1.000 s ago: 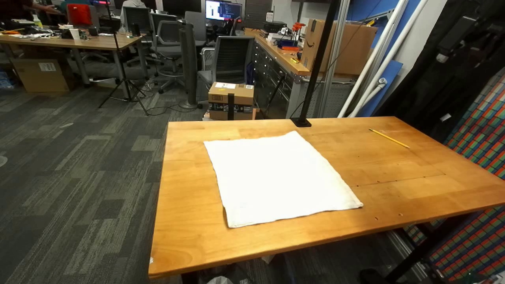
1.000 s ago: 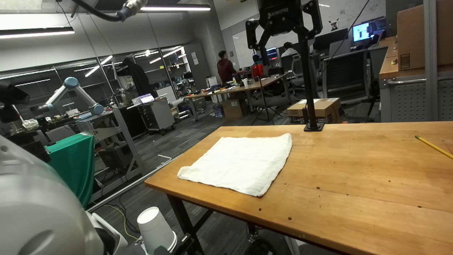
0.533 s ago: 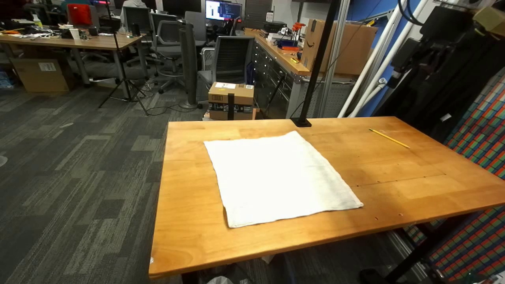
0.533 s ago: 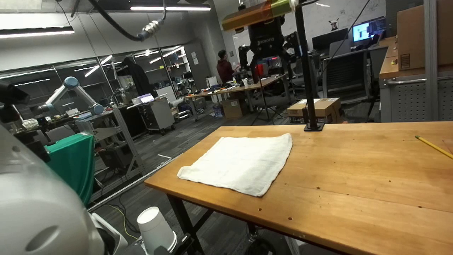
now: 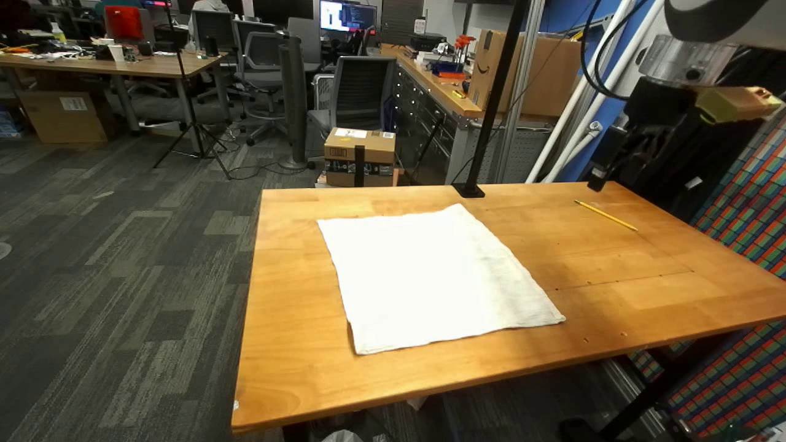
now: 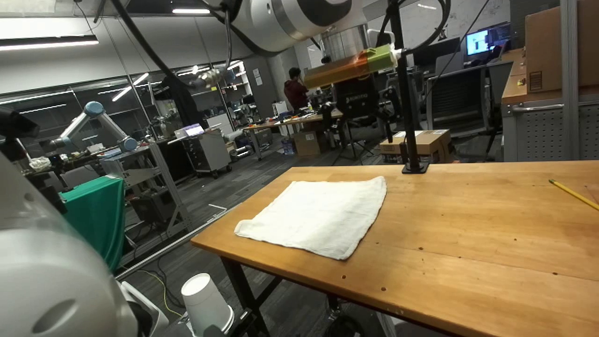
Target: Fold the cloth on the table
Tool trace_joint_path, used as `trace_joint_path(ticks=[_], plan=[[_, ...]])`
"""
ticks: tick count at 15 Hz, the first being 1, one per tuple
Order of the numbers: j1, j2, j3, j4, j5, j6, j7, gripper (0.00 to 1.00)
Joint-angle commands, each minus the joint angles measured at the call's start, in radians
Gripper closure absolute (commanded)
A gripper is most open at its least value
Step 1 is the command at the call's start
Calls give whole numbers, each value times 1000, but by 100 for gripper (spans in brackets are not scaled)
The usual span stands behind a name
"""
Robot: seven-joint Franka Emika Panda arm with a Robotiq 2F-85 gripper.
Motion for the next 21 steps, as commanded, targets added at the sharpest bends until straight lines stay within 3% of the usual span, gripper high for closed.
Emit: trace_joint_path(ticks=[1,6,14,21], plan=[[-21,-70,13,-115,-67,64,15,0],[-6,-118,45,-216,-124,129,76,0],[92,-97,127,-284,-62,210,78,0],[72,14,94,-283,-52,331,61,0]])
